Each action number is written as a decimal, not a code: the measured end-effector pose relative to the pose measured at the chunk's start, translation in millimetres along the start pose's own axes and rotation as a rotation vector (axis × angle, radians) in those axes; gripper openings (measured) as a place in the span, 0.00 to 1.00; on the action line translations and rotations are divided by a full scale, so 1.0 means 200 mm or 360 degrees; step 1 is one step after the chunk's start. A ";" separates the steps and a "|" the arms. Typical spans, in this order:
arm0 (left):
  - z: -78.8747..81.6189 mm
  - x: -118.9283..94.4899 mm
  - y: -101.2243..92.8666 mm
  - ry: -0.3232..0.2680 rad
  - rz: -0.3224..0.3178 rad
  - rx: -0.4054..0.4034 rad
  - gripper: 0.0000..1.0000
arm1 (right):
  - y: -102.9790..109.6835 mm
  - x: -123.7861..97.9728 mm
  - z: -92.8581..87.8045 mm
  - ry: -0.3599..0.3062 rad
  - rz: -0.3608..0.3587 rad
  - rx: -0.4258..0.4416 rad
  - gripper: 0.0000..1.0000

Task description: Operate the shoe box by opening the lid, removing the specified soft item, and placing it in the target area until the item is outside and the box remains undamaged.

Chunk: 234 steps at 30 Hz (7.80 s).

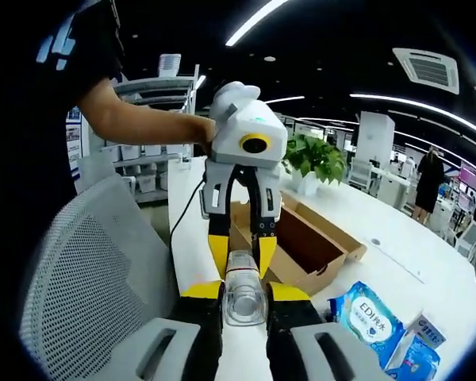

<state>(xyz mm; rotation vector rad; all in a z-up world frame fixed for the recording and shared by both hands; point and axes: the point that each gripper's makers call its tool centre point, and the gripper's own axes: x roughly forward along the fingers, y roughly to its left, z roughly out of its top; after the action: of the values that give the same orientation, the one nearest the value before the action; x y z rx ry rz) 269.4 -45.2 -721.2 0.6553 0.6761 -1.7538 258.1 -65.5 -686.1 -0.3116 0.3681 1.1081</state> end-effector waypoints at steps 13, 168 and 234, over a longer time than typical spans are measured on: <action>0.01 -0.02 0.02 -0.0042 0.0078 0.0023 0.31 | 0.00 -0.01 0.02 0.0029 0.0051 -0.0029 0.15; -1.22 -0.85 0.06 -0.0414 0.1781 -0.1928 0.03 | -1.42 0.26 -0.24 0.1296 0.0307 -0.0712 0.16; -1.23 -0.85 0.07 -0.0483 0.1782 -0.1970 0.03 | -1.52 0.36 -0.38 0.1480 0.0331 -0.0718 0.18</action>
<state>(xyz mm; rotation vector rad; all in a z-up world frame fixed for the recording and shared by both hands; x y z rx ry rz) 349.8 238.9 -768.9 -0.1511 0.7885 -0.2069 552.1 -165.3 -767.8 -1.2248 0.9866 1.1929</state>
